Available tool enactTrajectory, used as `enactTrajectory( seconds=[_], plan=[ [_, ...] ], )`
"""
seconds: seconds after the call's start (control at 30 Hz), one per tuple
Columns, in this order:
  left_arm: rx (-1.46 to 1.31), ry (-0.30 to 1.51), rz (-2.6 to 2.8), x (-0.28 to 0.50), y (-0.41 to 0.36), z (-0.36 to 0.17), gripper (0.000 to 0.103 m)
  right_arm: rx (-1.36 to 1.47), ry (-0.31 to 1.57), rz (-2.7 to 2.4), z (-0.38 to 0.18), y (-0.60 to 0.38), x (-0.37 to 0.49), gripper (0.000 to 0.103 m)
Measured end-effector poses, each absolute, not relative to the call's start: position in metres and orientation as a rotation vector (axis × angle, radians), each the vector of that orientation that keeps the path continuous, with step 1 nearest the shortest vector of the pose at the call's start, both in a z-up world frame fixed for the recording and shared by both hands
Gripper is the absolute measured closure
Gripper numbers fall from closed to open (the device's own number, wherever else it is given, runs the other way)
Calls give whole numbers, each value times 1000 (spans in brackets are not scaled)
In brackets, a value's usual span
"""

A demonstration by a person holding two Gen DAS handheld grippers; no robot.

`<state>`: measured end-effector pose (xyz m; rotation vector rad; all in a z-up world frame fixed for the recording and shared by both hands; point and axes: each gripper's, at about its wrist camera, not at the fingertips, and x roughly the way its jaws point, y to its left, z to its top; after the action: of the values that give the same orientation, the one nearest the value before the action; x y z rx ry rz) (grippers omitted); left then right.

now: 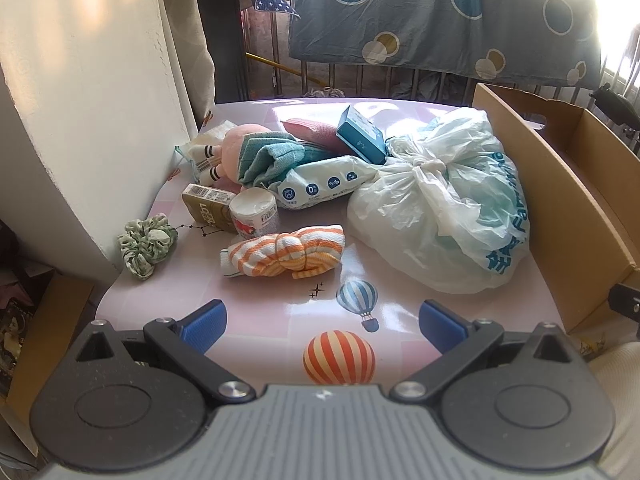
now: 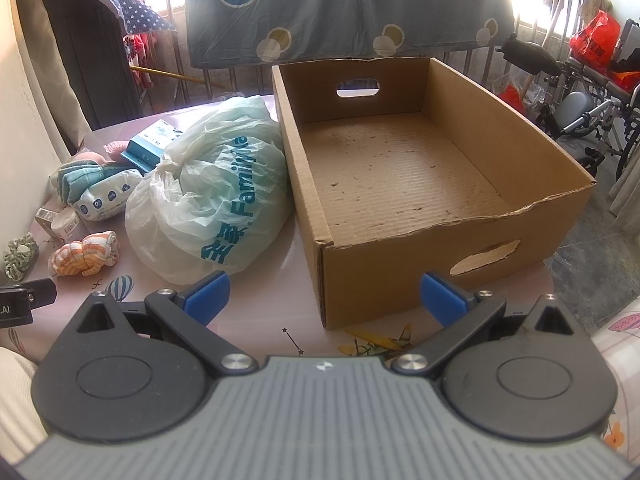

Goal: Organize soft objects

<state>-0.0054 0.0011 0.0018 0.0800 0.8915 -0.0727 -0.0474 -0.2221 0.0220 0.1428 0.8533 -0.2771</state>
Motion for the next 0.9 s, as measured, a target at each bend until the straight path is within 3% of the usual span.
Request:
enactTrajectory(
  seconds=[0.5,0.9],
  plan=[
    [42,867,-46,-2,15,2,0,152,799,-217,33,-219,-43,1],
    [30,652,-142,49,38,61,0,287,626,164,110,-223,55,1]
  ],
)
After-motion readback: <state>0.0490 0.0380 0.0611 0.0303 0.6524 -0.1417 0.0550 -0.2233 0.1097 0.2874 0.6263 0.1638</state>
